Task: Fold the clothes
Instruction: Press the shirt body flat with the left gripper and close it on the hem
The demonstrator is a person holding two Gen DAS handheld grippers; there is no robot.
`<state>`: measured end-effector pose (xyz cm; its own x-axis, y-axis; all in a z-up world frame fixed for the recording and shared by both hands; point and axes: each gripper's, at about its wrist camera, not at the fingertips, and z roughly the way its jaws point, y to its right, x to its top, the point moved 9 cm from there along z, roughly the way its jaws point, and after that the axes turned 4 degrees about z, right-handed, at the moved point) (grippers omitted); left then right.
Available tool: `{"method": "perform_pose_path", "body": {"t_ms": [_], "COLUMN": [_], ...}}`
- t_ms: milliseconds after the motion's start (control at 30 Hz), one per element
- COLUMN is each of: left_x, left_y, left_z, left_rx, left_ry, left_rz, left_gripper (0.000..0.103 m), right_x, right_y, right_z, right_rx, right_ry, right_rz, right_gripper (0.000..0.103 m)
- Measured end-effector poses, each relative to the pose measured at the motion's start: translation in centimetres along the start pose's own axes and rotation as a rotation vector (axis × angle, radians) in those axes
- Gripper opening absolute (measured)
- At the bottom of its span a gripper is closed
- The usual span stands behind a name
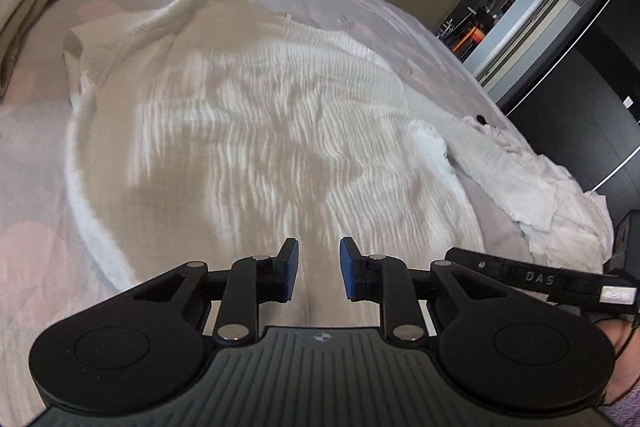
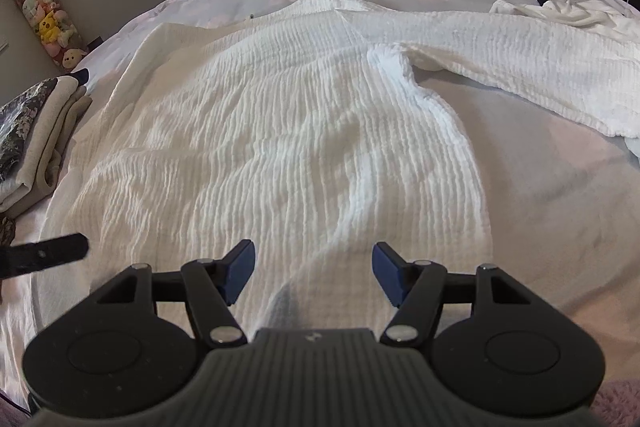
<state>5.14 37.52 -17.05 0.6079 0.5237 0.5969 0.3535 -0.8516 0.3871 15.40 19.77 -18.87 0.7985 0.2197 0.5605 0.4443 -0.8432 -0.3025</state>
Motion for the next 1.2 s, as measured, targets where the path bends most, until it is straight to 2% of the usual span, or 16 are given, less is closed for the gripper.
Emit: {"method": "perform_pose_path", "body": {"t_ms": [133, 267, 400, 500, 567, 600, 633, 667, 767, 800, 833, 867, 900, 1033, 1200], "left_x": [0.1, 1.9, 3.6, 3.4, 2.2, 1.4, 0.7, -0.1, -2.4, -3.1, -3.8, -4.3, -4.3, -2.6, 0.9], "left_y": [-0.1, -2.2, -5.4, -7.4, -7.8, -7.6, -7.5, -7.3, -6.8, -6.6, -6.5, -6.3, -6.0, -3.8, 0.6], "left_z": [-1.1, -3.5, -6.0, -7.4, -7.7, -7.6, -7.5, -7.2, -5.8, -5.3, -4.9, -4.5, -4.4, -4.7, -3.4], "left_rx": [0.042, 0.084, 0.198, 0.265, 0.254, 0.246, 0.237, 0.242, 0.319, 0.344, 0.370, 0.384, 0.374, 0.288, 0.191], "left_ry": [0.033, 0.100, 0.126, 0.095, 0.057, 0.035, 0.014, -0.013, -0.122, -0.158, -0.195, -0.221, -0.223, -0.169, -0.145], "left_rz": [0.053, -0.009, -0.073, -0.119, -0.156, -0.174, -0.192, -0.197, -0.146, -0.129, -0.111, -0.099, -0.094, -0.068, -0.009], "left_gripper": [0.020, 0.020, 0.020, 0.021, 0.034, 0.049, 0.052, 0.052, 0.052, 0.048, 0.023, 0.009, 0.004, 0.003, 0.003], "right_x": [0.1, 0.1, 0.1, 0.1, 0.1, 0.1, 0.1, 0.1, 0.1, 0.1, 0.1, 0.2, 0.2, 0.2, 0.2], "right_y": [0.3, 0.4, 0.6, 0.6, 0.7, 0.7, 0.7, 0.7, 0.6, 0.6, 0.6, 0.6, 0.6, 0.6, 0.6], "right_z": [0.1, 0.4, 0.4, 0.5, 0.6, 0.7, 0.7, 0.8, 0.8, 0.8, 0.8, 0.7, 0.6, 0.4, 0.4], "right_rx": [0.022, 0.026, 0.038, 0.043, 0.043, 0.042, 0.042, 0.043, 0.043, 0.043, 0.045, 0.047, 0.049, 0.061, 0.068], "right_ry": [-0.002, -0.015, -0.016, -0.018, -0.022, -0.025, -0.026, -0.028, -0.029, -0.029, -0.027, -0.025, -0.022, -0.016, -0.015], "right_rz": [0.031, 0.047, 0.059, 0.068, 0.073, 0.075, 0.077, 0.079, 0.082, 0.083, 0.084, 0.086, 0.088, 0.095, 0.096], "right_gripper": [0.068, 0.068, 0.068, 0.068, 0.068, 0.068, 0.068, 0.068, 0.068, 0.068, 0.068, 0.068, 0.068, 0.068, 0.068]}}
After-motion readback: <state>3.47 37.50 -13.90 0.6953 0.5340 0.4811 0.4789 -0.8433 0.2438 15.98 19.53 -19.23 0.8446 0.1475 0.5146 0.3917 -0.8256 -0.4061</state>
